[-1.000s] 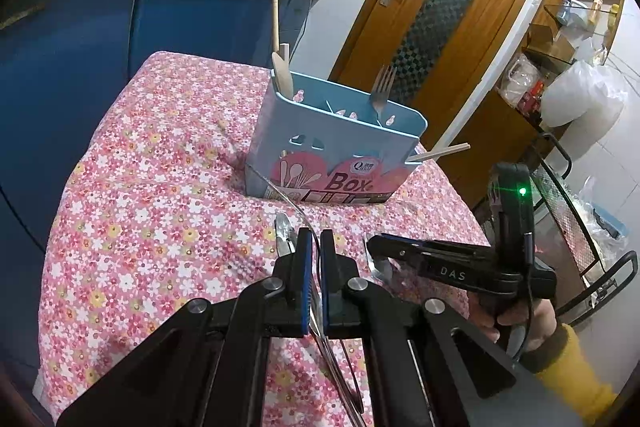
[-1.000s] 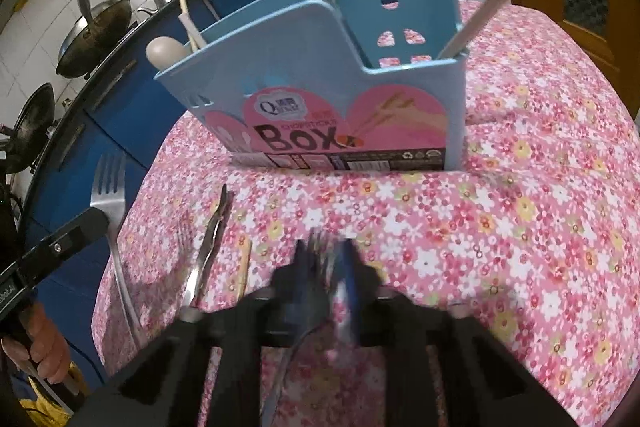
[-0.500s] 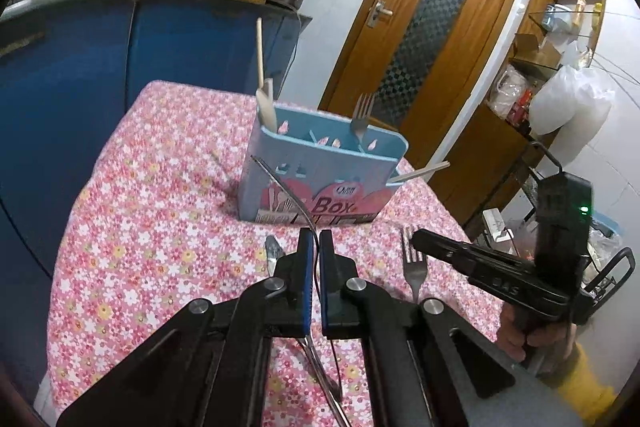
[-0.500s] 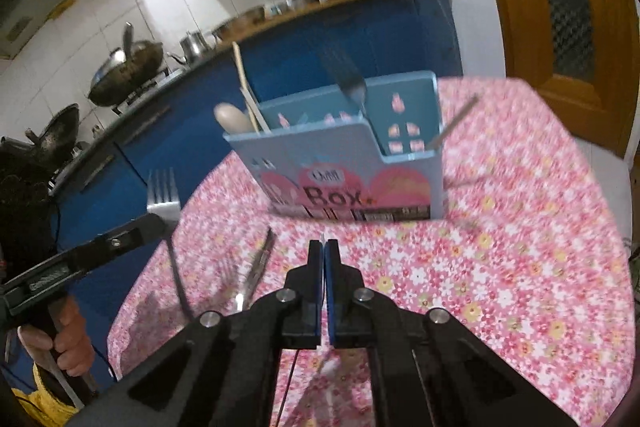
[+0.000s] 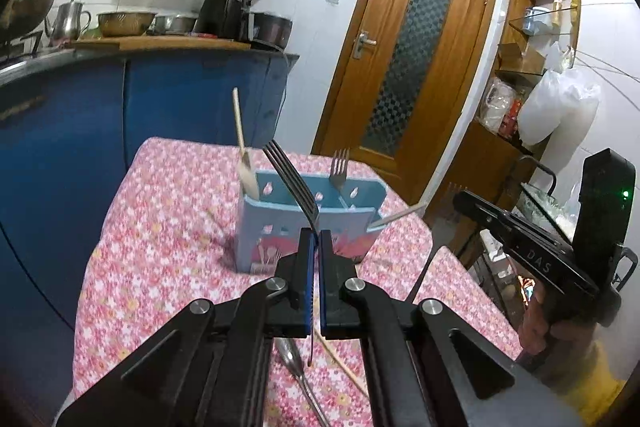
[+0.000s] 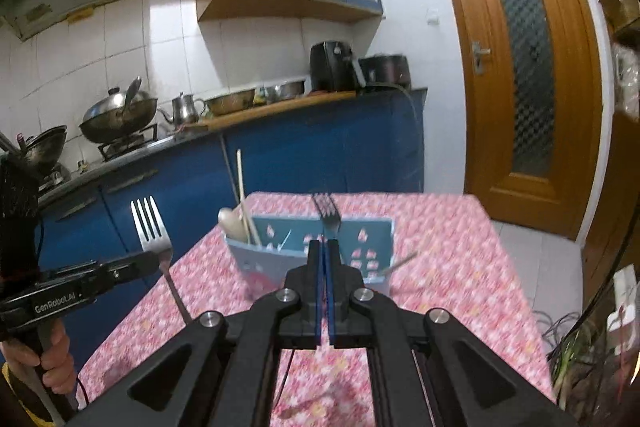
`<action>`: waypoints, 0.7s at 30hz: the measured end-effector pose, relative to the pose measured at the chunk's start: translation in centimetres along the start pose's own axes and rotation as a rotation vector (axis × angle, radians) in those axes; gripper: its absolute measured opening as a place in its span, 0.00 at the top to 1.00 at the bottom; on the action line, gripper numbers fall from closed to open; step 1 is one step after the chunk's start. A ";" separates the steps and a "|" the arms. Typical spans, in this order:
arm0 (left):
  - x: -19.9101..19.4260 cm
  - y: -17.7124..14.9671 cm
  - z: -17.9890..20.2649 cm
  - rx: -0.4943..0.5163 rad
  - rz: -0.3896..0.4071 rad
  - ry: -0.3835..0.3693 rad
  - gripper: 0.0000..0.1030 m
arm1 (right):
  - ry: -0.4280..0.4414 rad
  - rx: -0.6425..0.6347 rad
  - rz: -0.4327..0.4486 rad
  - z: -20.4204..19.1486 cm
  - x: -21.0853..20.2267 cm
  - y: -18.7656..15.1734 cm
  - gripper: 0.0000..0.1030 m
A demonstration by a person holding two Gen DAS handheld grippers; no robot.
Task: Organize utensils
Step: 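Lift both metal forks and carry them over the blue Box holder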
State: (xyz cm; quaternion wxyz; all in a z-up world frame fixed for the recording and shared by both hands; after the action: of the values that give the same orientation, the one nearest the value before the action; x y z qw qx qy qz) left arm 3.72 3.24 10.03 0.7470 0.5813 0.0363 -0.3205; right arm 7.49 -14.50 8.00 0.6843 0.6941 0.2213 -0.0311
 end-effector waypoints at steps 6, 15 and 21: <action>-0.3 2.8 1.0 0.040 0.056 0.011 1.00 | -0.048 -0.020 0.048 0.4 -0.3 2.1 0.98; 0.3 7.5 2.0 0.069 0.132 0.046 1.00 | -0.111 -0.056 0.106 1.2 0.1 5.5 0.98; 1.7 10.1 2.0 0.087 0.172 0.083 1.00 | -0.152 -0.073 0.132 1.9 1.2 7.5 0.98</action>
State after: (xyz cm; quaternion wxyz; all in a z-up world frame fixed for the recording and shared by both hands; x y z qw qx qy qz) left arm 9.64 1.89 18.51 0.7438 0.6268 0.0032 -0.2321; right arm 11.70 -15.74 14.51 0.7243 0.6776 0.1236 -0.0302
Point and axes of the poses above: each gripper's, at about its wrist camera, not at the fingertips, and x roughly the way its jaws point, z to its right, y to its top, the point moved 5 cm from there along x, roughly the way its jaws point, and after that the axes turned 3 degrees about -x, right-handed, at the moved point
